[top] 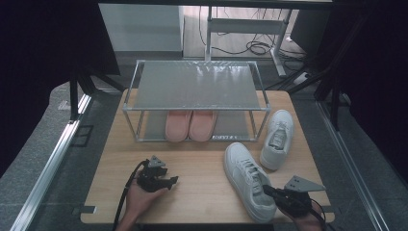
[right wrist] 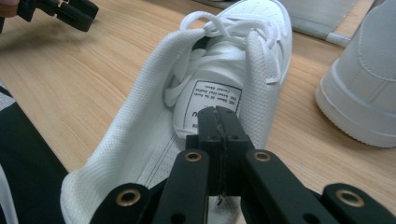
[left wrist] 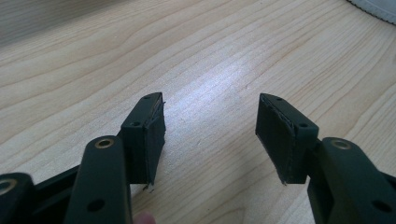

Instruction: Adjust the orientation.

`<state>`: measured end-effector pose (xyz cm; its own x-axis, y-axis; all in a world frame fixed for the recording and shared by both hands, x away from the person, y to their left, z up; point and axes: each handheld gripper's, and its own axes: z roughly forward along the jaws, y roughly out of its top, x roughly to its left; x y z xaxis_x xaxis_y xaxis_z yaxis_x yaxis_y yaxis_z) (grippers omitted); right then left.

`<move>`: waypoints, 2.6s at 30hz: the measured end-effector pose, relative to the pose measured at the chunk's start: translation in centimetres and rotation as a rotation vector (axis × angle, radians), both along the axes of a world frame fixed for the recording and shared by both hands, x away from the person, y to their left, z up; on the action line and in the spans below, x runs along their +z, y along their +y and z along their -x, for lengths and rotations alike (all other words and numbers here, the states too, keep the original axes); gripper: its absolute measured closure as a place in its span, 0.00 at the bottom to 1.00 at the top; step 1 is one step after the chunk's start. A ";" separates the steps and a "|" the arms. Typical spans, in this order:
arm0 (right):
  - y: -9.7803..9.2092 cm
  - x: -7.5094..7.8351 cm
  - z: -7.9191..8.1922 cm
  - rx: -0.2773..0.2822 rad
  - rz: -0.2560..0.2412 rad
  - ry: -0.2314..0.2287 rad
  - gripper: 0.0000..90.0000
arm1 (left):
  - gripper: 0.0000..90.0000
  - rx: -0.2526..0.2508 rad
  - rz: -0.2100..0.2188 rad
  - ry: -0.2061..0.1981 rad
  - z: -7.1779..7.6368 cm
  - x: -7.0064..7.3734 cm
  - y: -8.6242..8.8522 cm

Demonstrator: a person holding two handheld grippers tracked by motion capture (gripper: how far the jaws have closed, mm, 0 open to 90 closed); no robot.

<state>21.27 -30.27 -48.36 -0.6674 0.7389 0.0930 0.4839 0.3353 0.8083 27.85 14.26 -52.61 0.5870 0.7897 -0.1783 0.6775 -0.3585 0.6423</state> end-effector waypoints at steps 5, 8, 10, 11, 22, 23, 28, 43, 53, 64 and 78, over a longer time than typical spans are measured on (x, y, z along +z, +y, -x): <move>-0.4 0.0 -0.3 0.005 0.000 -0.001 1.00 | 0.48 -0.002 -0.002 0.004 0.0 -0.1 0.0; -0.7 0.0 -0.6 0.009 -0.011 0.003 1.00 | 0.48 -0.005 -0.007 0.004 -0.1 -0.1 -0.1; -0.7 0.0 -0.6 0.009 -0.011 0.003 1.00 | 0.48 -0.004 -0.006 0.007 -0.1 -0.2 -0.1; -0.7 0.0 -0.6 0.009 -0.012 0.004 1.00 | 0.48 -0.004 -0.006 0.008 -0.1 -0.2 -0.1; -1.1 1.0 -0.4 0.008 -0.056 -0.004 0.98 | 0.48 -0.006 -0.003 0.006 0.0 -0.1 -0.2; -1.2 1.4 -0.3 0.000 -0.055 -0.019 0.98 | 0.48 -0.006 -0.003 0.007 0.0 -0.1 -0.2; -2.3 2.8 -0.9 -0.056 -0.069 -0.072 0.99 | 0.48 -0.009 -0.003 0.007 0.0 -0.1 -0.2; -0.5 -1.2 -6.4 -0.053 0.000 0.011 1.00 | 0.48 -0.003 -0.002 0.003 0.0 0.0 0.0; 0.7 -1.3 -7.0 -0.031 0.009 0.001 1.00 | 0.48 -0.005 -0.003 0.006 0.0 0.0 -0.1; 1.7 -1.4 -7.3 -0.029 0.001 -0.017 1.00 | 0.48 -0.005 -0.004 0.005 0.0 0.0 0.0; -0.7 2.4 -3.2 -0.020 -0.113 -0.097 1.00 | 0.48 -0.001 0.004 -0.001 0.0 0.1 0.2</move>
<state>24.42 -30.92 -45.93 -0.6628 0.7403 0.1121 0.4069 0.2304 0.8839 27.82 14.45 -52.49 0.5883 0.7882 -0.1807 0.6764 -0.3571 0.6442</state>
